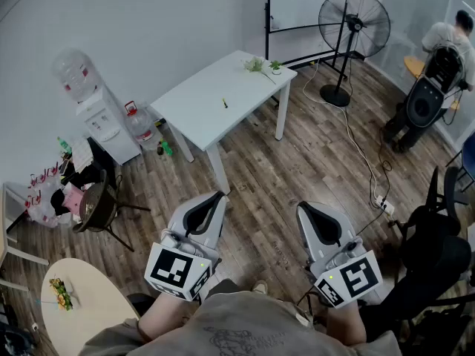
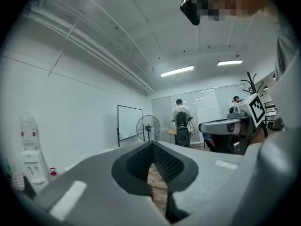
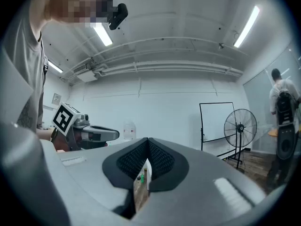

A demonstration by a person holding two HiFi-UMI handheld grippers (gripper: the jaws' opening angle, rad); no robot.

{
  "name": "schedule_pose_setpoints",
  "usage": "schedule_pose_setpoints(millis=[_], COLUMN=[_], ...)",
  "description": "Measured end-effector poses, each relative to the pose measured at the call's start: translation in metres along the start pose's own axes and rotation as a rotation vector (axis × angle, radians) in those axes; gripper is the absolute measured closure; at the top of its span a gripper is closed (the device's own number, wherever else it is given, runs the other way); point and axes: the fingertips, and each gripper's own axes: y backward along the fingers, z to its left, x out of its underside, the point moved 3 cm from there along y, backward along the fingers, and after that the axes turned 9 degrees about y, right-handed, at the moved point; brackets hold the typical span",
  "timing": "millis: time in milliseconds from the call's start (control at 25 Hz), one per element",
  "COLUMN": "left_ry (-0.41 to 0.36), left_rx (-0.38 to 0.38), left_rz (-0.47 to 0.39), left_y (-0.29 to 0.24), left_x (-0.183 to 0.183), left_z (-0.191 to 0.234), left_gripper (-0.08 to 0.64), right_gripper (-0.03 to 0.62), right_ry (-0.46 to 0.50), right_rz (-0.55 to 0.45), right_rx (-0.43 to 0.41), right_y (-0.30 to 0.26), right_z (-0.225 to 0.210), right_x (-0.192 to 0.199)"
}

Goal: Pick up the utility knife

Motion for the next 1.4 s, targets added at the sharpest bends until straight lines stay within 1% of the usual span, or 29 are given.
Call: schedule_pose_setpoints(millis=[280, 480, 680, 800, 840, 920, 960, 1000, 1040, 1240, 1400], left_ry=[0.011, 0.055, 0.024, -0.017, -0.023, -0.017, -0.010, -0.005, 0.002, 0.047, 0.030], left_rx=[0.014, 0.020, 0.017, -0.009, -0.028, -0.104, -0.148, -0.179, -0.193, -0.191, -0.200], left_rz=[-0.001, -0.036, -0.024, 0.003, 0.002, -0.022, -0.036, -0.044, -0.045, -0.043, -0.036], left_y=[-0.001, 0.003, 0.001, 0.005, 0.007, 0.009, 0.010, 0.009, 0.008, -0.009, -0.033], left_x=[0.001, 0.003, 0.009, 0.012, 0.012, 0.010, 0.010, 0.010, 0.010, 0.019, 0.019], left_z=[-0.009, -0.012, -0.017, -0.014, -0.011, -0.001, 0.006, 0.011, 0.016, 0.032, 0.049], left_gripper=[0.559, 0.558, 0.560, 0.560, 0.560, 0.558, 0.529, 0.392, 0.367, 0.365, 0.367], right_gripper=[0.565, 0.565, 0.565, 0.563, 0.565, 0.565, 0.565, 0.565, 0.565, 0.563, 0.565], right_ry=[0.017, -0.005, -0.005, -0.008, -0.010, -0.013, -0.014, -0.015, -0.016, -0.017, -0.019], right_rz=[0.038, 0.040, 0.053, 0.063, 0.067, 0.070, 0.071, 0.072, 0.073, 0.092, 0.116], right_rx=[0.014, 0.004, 0.005, -0.002, -0.006, -0.012, -0.011, -0.010, -0.008, -0.017, -0.029], right_y=[0.004, 0.004, 0.008, 0.008, 0.008, 0.007, 0.006, 0.004, 0.002, -0.013, -0.036], right_z=[-0.006, -0.003, -0.003, 0.001, 0.002, 0.002, 0.001, -0.001, -0.003, -0.012, -0.024], right_x=[0.003, 0.008, 0.014, 0.016, 0.017, 0.019, 0.020, 0.020, 0.021, 0.031, 0.041])
